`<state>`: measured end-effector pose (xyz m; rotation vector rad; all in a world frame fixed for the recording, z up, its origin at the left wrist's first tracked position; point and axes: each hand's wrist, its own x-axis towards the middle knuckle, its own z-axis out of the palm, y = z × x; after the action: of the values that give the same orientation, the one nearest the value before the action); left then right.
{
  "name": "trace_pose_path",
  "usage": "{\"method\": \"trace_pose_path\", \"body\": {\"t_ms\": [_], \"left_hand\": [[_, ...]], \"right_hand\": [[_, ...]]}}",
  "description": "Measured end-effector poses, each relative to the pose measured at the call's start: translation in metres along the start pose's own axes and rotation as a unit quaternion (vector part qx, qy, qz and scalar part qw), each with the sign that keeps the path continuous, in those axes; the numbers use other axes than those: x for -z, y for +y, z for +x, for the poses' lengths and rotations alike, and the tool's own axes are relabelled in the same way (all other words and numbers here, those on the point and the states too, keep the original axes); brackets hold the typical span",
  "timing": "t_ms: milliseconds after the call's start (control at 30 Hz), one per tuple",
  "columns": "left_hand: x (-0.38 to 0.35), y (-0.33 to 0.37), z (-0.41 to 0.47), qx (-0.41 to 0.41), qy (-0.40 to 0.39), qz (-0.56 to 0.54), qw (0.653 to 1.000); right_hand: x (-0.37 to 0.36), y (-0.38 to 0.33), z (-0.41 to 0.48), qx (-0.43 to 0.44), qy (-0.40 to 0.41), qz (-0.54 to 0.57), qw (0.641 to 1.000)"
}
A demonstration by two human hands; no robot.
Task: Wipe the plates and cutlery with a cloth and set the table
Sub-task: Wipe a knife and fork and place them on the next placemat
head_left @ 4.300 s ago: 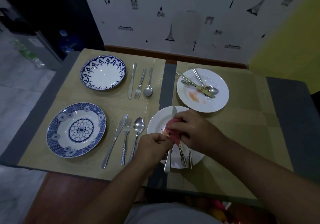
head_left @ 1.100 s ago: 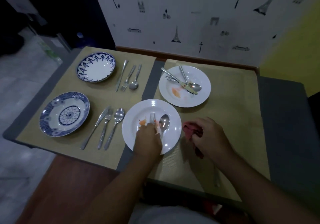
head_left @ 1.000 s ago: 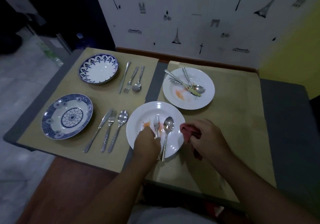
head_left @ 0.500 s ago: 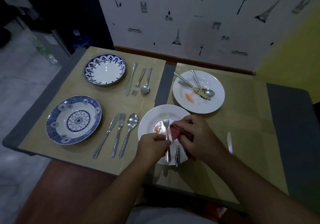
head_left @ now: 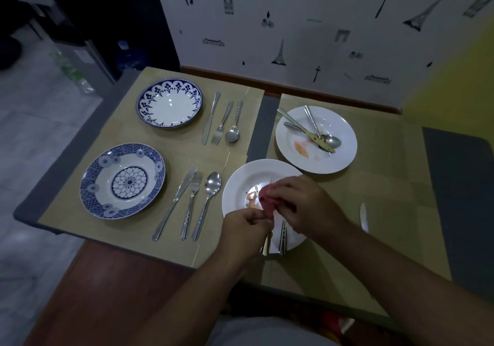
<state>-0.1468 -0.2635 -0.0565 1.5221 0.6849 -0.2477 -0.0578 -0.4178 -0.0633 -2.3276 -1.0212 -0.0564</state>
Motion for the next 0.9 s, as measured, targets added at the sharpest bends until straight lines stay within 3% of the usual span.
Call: {"method": "trace_pose_path", "body": {"t_ms": [100, 233, 400, 567, 733, 900], "left_hand": [[0.001, -0.002, -0.008, -0.001, 0.0, 0.018, 1.0], [0.0, 0.002, -0.011, -0.014, 0.0, 0.027, 1.0], [-0.005, 0.004, -0.009, -0.027, 0.012, 0.029, 0.999], [-0.009, 0.005, -0.015, -0.045, 0.013, 0.026, 0.999], [-0.01, 0.005, -0.008, -0.004, 0.01, -0.003, 1.0], [-0.014, 0.005, 0.001, 0.056, 0.025, -0.048, 0.997]], "right_hand": [[0.006, 0.003, 0.001, 0.007, -0.021, -0.004, 1.0], [0.013, 0.02, 0.017, -0.053, 0.003, -0.027, 0.998], [0.012, 0.004, 0.007, 0.016, -0.008, -0.023, 1.0], [0.018, 0.023, 0.021, -0.025, -0.016, -0.038, 0.999], [0.04, 0.038, 0.032, -0.127, 0.046, -0.046, 0.99], [0.042, 0.02, 0.023, -0.055, -0.014, -0.026, 0.998]]}}
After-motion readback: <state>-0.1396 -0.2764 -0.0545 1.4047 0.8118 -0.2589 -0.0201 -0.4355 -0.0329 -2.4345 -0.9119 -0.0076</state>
